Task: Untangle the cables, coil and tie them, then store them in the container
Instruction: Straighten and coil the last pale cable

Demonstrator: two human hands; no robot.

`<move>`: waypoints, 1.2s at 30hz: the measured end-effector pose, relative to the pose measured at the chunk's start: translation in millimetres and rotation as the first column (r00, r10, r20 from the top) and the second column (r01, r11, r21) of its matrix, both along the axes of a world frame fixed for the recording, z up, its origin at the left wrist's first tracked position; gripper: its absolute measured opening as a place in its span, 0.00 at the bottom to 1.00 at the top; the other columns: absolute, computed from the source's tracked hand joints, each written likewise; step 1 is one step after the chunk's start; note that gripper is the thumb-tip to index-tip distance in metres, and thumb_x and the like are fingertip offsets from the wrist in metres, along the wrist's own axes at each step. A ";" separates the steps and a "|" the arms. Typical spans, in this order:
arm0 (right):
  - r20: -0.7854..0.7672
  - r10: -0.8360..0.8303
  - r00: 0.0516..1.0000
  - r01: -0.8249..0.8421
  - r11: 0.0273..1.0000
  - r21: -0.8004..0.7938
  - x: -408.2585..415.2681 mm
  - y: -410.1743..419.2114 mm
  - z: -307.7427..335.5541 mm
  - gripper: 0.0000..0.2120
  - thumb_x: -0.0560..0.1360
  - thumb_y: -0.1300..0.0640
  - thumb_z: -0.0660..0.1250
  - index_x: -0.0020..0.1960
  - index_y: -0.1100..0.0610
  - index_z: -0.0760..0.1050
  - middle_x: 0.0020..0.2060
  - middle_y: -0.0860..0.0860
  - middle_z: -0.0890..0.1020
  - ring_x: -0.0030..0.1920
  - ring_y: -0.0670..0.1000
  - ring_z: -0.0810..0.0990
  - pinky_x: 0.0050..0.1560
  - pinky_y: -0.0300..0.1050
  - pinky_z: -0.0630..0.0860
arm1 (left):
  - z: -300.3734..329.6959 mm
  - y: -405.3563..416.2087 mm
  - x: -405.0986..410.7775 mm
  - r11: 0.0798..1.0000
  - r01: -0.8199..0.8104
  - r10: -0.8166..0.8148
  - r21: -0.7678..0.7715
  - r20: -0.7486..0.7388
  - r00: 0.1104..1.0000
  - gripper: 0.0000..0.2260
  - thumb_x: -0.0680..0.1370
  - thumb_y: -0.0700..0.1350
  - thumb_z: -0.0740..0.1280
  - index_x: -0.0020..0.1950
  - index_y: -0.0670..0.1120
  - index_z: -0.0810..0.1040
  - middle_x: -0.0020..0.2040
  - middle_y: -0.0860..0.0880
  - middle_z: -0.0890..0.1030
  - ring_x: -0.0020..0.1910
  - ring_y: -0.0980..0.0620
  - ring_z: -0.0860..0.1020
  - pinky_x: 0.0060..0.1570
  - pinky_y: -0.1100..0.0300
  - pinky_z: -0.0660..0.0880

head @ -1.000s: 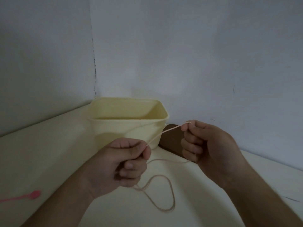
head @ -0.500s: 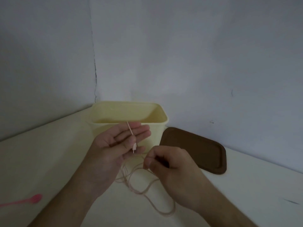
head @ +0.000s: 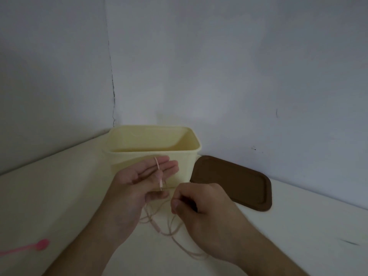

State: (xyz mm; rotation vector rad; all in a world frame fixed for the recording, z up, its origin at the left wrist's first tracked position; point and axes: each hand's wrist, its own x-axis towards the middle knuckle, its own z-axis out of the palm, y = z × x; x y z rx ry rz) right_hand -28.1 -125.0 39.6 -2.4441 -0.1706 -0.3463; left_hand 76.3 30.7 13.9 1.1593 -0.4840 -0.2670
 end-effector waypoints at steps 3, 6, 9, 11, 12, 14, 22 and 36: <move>0.042 -0.042 0.998 0.041 0.999 0.027 0.6 -6.1 3.3 0.09 0.83 0.55 0.67 0.43 0.51 0.78 0.30 0.37 0.78 0.33 0.43 0.76 0.34 0.34 0.68 | -9.4 -4.8 -3.3 0.968 0.008 -0.056 0.250 0.188 0.981 0.15 0.82 0.30 0.64 0.57 0.45 0.86 0.51 0.47 0.89 0.51 0.47 0.87 0.39 0.54 0.84; 0.080 -0.106 0.991 0.094 0.986 0.139 0.8 -19.0 11.6 0.11 0.82 0.57 0.70 0.40 0.51 0.79 0.32 0.42 0.83 0.34 0.44 0.81 0.37 0.37 0.75 | -5.4 -3.5 -9.9 0.920 0.263 -0.319 0.292 0.165 0.933 0.09 0.82 0.37 0.66 0.54 0.41 0.86 0.46 0.42 0.86 0.44 0.46 0.85 0.34 0.53 0.80; 0.150 -0.177 0.973 0.145 0.968 0.206 4.2 -27.8 12.9 0.12 0.80 0.56 0.73 0.38 0.51 0.79 0.30 0.45 0.80 0.32 0.43 0.77 0.36 0.38 0.73 | -1.5 -0.3 -10.5 0.883 0.439 -0.452 0.164 0.047 0.891 0.10 0.80 0.40 0.66 0.55 0.38 0.84 0.43 0.40 0.83 0.39 0.45 0.82 0.31 0.55 0.77; 0.136 -0.186 0.973 0.145 0.954 0.264 7.7 -30.3 9.2 0.11 0.80 0.53 0.74 0.39 0.51 0.79 0.32 0.49 0.79 0.32 0.43 0.74 0.38 0.45 0.74 | -2.0 1.1 -10.0 0.850 0.523 -0.524 0.066 -0.002 0.852 0.12 0.80 0.45 0.71 0.57 0.37 0.84 0.42 0.41 0.82 0.37 0.46 0.82 0.31 0.57 0.77; 0.117 -0.179 0.977 0.139 0.947 0.288 8.7 -29.8 6.9 0.11 0.80 0.52 0.73 0.40 0.51 0.79 0.33 0.51 0.80 0.33 0.45 0.74 0.40 0.49 0.75 | -3.0 1.4 -10.1 0.843 0.536 -0.536 0.031 -0.006 0.844 0.15 0.79 0.47 0.74 0.58 0.37 0.84 0.42 0.41 0.83 0.37 0.47 0.82 0.30 0.58 0.77; 0.091 -0.142 0.986 0.107 0.945 0.310 9.3 -26.7 0.5 0.12 0.82 0.52 0.70 0.40 0.53 0.79 0.34 0.52 0.80 0.35 0.51 0.76 0.41 0.54 0.76 | -5.4 1.3 -10.9 0.863 0.504 -0.505 -0.039 -0.004 0.863 0.19 0.74 0.50 0.79 0.57 0.38 0.85 0.44 0.40 0.85 0.40 0.46 0.85 0.30 0.58 0.78; -0.058 0.011 0.998 -0.010 1.000 0.010 6.2 -1.0 -9.2 0.15 0.85 0.55 0.64 0.40 0.46 0.74 0.30 0.41 0.75 0.33 0.43 0.76 0.34 0.34 0.66 | 1.6 -3.9 -14.7 0.996 -0.003 -0.007 0.087 0.120 0.993 0.10 0.78 0.38 0.68 0.56 0.43 0.87 0.52 0.43 0.89 0.48 0.48 0.88 0.29 0.58 0.79; 0.064 -0.105 0.992 0.081 0.951 0.299 7.5 -38.7 9.8 0.11 0.79 0.51 0.76 0.40 0.53 0.82 0.34 0.57 0.81 0.37 0.60 0.78 0.40 0.55 0.78 | 0.2 1.6 -14.2 0.818 0.547 -0.559 0.180 0.024 0.829 0.12 0.82 0.45 0.67 0.55 0.37 0.84 0.43 0.38 0.85 0.38 0.42 0.85 0.30 0.58 0.77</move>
